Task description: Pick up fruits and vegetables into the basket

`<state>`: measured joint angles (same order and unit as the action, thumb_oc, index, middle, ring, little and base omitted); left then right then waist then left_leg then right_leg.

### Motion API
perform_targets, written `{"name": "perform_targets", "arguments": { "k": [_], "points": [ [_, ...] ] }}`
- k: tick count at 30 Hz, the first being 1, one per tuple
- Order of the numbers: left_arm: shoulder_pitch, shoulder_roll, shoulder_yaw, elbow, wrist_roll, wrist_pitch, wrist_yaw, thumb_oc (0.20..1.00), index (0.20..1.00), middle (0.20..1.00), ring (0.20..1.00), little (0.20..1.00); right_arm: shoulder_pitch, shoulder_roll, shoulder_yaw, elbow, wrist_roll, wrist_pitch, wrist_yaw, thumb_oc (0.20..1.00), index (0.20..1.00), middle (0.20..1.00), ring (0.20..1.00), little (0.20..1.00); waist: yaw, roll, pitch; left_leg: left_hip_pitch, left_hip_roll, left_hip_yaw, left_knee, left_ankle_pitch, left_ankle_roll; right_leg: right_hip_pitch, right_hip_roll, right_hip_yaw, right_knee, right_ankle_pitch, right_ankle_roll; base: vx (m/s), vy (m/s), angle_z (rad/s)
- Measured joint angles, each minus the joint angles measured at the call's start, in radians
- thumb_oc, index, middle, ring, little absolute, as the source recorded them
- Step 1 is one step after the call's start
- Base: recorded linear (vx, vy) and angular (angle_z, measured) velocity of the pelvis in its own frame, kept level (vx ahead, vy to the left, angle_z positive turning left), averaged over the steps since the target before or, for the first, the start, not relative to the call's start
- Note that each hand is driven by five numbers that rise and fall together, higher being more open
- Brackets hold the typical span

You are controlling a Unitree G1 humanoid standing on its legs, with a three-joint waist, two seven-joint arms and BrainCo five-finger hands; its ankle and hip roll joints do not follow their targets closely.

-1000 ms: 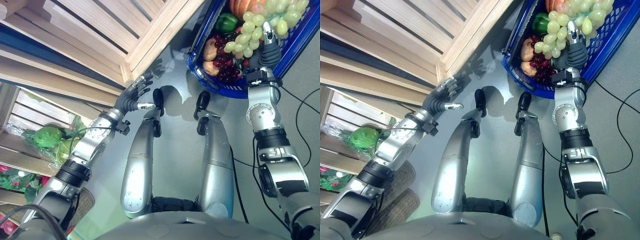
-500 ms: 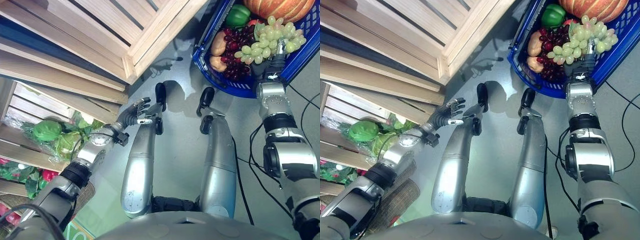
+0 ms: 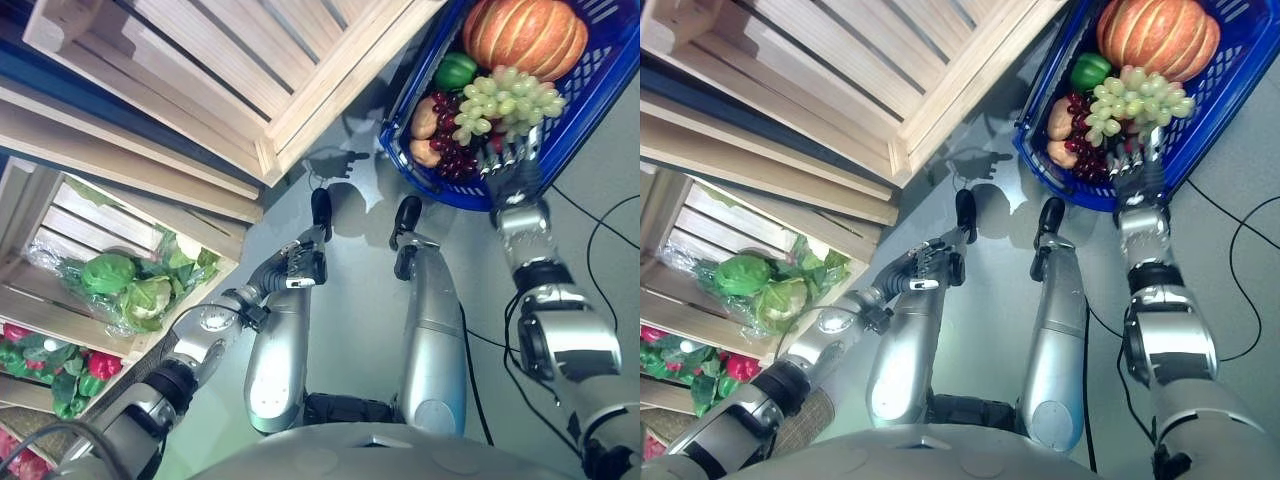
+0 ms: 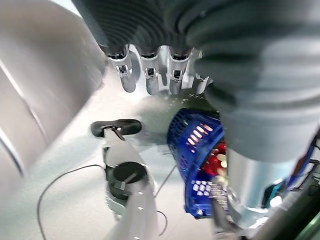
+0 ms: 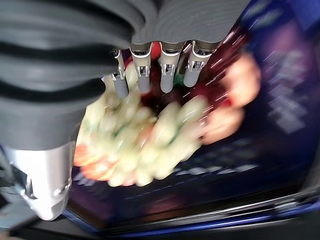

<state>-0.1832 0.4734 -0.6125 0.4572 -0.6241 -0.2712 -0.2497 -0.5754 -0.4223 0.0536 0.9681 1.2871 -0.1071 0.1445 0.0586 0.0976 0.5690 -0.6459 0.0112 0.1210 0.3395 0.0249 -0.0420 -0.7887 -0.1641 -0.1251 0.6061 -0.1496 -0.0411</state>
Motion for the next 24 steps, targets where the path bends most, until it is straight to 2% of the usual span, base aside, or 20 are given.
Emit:
{"name": "perform_targets", "arguments": {
  "k": [5,9,13,17,23,24],
  "points": [
    [0.011,-0.012,0.023,0.039,0.02,-0.023,0.007,1.0,1.0,1.0,1.0,1.0,0.16,0.081,0.096,-0.018,-0.15,-0.082,0.053,1.0,1.0,1.0,1.0,1.0,-0.042,0.001,0.0,0.111,0.0,0.014,-0.056,0.004,0.006,0.109,0.007,0.0,-0.063,0.017,0.013,-0.05,0.182,-0.09],
    [0.029,-0.031,0.067,0.096,0.02,-0.038,-0.017,1.0,1.0,1.0,1.0,1.0,0.271,0.095,0.116,-0.023,-0.203,-0.134,0.173,1.0,1.0,1.0,1.0,1.0,-0.067,0.001,-0.001,0.244,0.002,0.024,-0.118,0.009,0.015,0.244,0.019,-0.001,-0.141,0.036,0.03,0.0,0.15,-0.09],
    [0.055,-0.057,0.109,0.161,0.023,-0.043,-0.033,1.0,1.0,1.0,1.0,1.0,0.322,0.09,0.107,0.027,-0.297,-0.132,0.217,1.0,1.0,1.0,1.0,1.0,-0.092,0.001,-0.001,0.388,0.007,0.02,-0.183,0.017,0.019,0.404,0.036,-0.013,-0.233,0.06,0.043,0.03,0.058,-0.01],
    [0.075,-0.074,0.12,0.204,0.04,-0.05,-0.051,1.0,1.0,1.0,1.0,1.0,0.371,0.091,0.098,0.072,-0.383,-0.127,0.256,1.0,1.0,1.0,1.0,1.0,-0.092,-0.001,-0.005,0.51,0.02,0.012,-0.245,0.025,0.02,0.545,0.056,-0.027,-0.333,0.089,0.053,0.08,-0.005,0.01],
    [0.145,-0.135,0.154,0.317,0.132,-0.058,-0.05,1.0,1.0,1.0,1.0,1.0,0.449,0.099,0.1,0.154,-0.573,-0.096,0.28,1.0,1.0,1.0,1.0,1.0,-0.087,-0.009,-0.14,0.618,0.023,0.007,-0.337,0.043,0.02,0.684,0.079,-0.05,-0.473,0.133,0.063,0.12,-0.009,0.05],
    [0.16,-0.147,0.161,0.341,0.148,-0.058,-0.05,1.0,1.0,1.0,1.0,1.0,0.466,0.105,0.104,0.167,-0.609,-0.092,0.28,1.0,1.0,1.0,1.0,1.0,-0.082,-0.02,-0.182,0.633,0.023,0.008,-0.351,0.041,0.019,0.7,0.082,-0.051,-0.49,0.133,0.064,0.1,-0.003,0.02]
  ]
}}
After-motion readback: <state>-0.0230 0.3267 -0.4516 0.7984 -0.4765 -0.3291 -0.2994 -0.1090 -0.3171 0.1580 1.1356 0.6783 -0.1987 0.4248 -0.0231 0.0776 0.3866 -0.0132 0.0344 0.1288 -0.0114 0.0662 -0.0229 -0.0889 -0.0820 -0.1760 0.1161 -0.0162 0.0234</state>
